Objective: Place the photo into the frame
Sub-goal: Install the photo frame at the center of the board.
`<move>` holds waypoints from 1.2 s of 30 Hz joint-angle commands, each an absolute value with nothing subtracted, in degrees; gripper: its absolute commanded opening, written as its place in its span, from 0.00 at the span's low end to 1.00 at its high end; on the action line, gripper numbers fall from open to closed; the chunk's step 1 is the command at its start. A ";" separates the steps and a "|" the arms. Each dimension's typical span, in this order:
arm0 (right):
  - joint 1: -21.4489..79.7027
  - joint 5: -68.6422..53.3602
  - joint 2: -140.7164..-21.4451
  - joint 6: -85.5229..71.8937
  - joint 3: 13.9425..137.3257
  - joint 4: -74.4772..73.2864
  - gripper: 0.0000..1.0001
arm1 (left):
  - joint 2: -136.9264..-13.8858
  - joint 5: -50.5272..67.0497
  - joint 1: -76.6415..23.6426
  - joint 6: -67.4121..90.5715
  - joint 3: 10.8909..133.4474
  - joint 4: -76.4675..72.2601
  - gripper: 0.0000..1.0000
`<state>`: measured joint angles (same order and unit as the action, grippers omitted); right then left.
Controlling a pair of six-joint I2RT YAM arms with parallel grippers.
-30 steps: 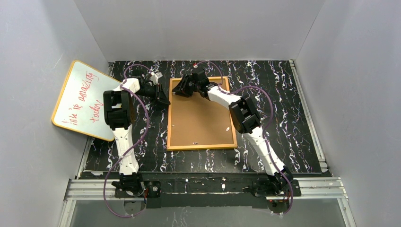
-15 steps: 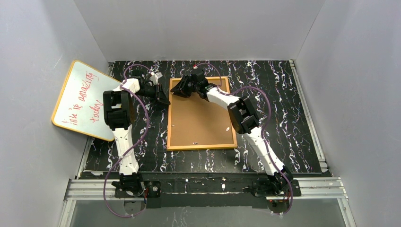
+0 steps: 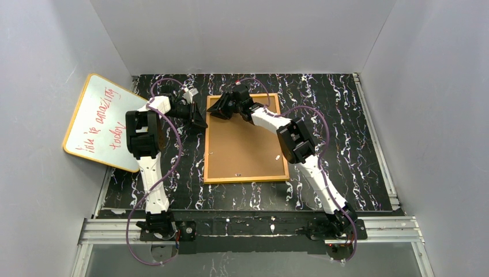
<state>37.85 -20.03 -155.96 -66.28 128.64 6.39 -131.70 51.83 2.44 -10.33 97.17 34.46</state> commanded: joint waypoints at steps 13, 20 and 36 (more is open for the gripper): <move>35.18 -21.79 -140.61 -56.78 115.82 5.53 0.57 | -129.81 44.96 1.71 -17.21 97.21 44.04 0.20; 35.31 -22.80 -141.42 -57.64 112.74 5.14 0.56 | -129.15 44.66 1.89 -17.56 93.23 43.02 0.20; 38.76 -16.21 -153.43 -64.76 124.62 3.48 0.42 | -129.67 45.58 1.84 -17.84 88.64 39.66 0.16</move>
